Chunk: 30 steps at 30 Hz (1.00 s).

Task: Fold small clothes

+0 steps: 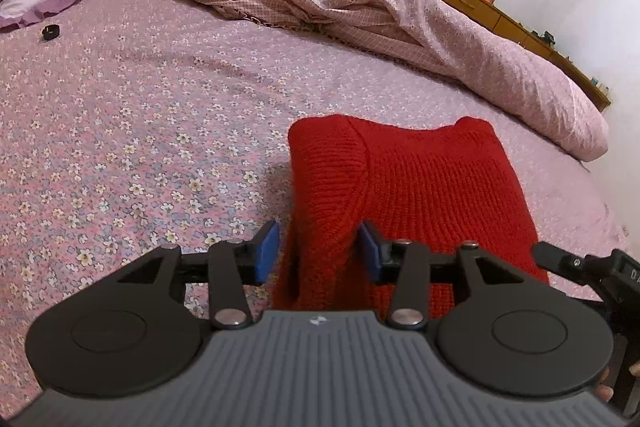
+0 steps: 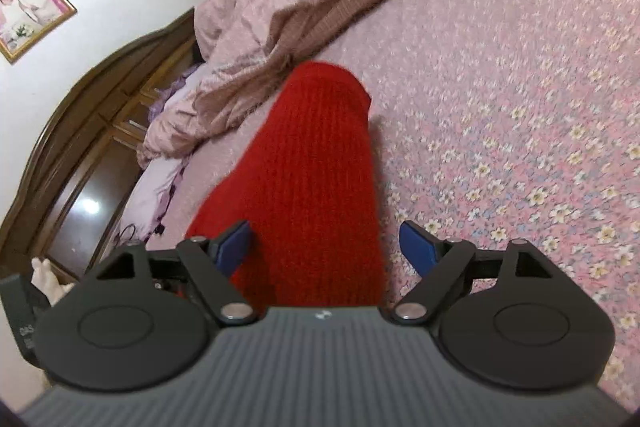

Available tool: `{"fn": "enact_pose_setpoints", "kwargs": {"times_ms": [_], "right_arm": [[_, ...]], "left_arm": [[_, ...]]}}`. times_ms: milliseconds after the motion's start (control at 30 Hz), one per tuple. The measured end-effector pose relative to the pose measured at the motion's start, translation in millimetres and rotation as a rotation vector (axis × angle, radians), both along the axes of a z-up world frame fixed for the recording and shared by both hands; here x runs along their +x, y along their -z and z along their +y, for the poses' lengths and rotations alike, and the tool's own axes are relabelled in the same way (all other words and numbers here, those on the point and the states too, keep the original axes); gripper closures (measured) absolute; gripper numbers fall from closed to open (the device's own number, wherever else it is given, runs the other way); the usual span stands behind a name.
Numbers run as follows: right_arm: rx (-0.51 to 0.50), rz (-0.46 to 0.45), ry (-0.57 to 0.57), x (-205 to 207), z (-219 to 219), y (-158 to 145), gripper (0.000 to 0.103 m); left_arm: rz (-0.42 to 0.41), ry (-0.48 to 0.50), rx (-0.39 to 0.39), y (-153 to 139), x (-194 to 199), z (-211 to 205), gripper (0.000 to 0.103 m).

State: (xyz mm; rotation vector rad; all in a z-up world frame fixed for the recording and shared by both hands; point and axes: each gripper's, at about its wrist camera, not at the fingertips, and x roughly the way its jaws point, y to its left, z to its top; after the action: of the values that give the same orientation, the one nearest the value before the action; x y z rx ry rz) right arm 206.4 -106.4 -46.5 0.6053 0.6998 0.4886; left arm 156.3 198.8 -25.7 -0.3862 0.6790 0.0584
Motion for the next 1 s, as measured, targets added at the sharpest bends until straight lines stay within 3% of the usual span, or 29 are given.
{"fn": "enact_pose_setpoints", "kwargs": {"times_ms": [400,1000], "right_arm": [[0.135,0.078,-0.144,31,4,24,0.012],[0.09,0.074,-0.205,44,26,26,0.012]], "left_arm": [[0.012,0.015,0.005,1,4,2,0.052],[0.02,0.004,-0.027,4,6,7,0.052]]}}
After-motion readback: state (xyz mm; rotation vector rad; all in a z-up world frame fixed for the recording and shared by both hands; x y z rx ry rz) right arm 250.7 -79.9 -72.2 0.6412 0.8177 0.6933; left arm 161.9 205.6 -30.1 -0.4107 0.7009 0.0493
